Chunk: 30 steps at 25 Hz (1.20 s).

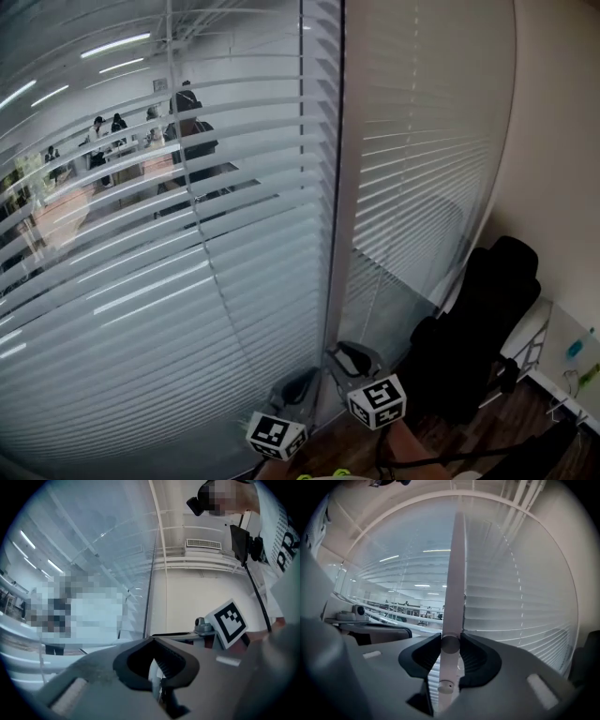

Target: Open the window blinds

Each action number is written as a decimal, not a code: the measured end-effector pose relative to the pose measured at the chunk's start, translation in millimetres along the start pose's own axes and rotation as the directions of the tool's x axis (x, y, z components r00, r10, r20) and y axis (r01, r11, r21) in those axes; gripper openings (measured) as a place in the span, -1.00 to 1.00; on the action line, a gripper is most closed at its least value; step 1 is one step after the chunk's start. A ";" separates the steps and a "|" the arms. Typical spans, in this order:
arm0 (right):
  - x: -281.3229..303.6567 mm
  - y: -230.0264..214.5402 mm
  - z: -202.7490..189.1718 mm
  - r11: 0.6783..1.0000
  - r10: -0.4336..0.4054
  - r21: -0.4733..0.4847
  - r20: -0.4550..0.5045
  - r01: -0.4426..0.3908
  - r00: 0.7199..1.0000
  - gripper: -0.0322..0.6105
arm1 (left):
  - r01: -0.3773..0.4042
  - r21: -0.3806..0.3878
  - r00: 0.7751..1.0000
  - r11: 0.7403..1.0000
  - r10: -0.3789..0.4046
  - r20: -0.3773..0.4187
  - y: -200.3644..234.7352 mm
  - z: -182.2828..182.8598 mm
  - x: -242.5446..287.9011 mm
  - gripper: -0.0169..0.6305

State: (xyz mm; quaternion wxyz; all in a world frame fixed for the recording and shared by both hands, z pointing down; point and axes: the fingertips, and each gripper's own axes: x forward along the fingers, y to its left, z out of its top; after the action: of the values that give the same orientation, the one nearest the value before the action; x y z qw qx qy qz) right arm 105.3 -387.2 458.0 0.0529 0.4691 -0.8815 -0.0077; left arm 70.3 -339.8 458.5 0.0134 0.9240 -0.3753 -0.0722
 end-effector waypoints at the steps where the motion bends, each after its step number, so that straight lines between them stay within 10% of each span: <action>1: -0.6 0.7 -0.2 1.000 -0.002 -0.002 0.001 0.002 1.000 -0.48 | -0.002 0.000 1.000 1.000 0.002 0.000 -0.2 -0.1 -0.8 -0.96; 7: 1.5 -1.5 3.3 1.000 -0.007 -0.025 0.005 0.007 1.000 -0.48 | 0.000 0.006 1.000 1.000 0.000 0.008 1.8 2.8 2.3 -0.96; 11: 0.0 4.5 5.8 0.978 -0.023 -0.210 -0.021 0.018 1.000 -0.48 | 0.011 0.002 1.000 1.000 -0.011 0.005 1.0 2.2 1.3 -0.96; 20: 5.7 9.2 0.3 0.761 -0.114 -0.649 -0.112 0.014 0.987 -0.42 | 0.018 -0.001 1.000 1.000 -0.018 -0.002 1.7 2.1 3.2 -0.96; 30: 6.7 6.2 -3.0 0.851 -0.083 -0.524 -0.090 0.024 0.992 -0.48 | 0.028 -0.004 1.000 1.000 -0.028 -0.001 0.7 3.0 2.0 -0.96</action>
State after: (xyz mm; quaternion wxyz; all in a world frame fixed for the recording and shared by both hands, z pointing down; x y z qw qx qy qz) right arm 96.7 -389.2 461.9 0.2260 0.4614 -0.8286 -0.2224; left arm 70.7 -341.6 455.4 0.0145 0.9292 -0.3620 -0.0726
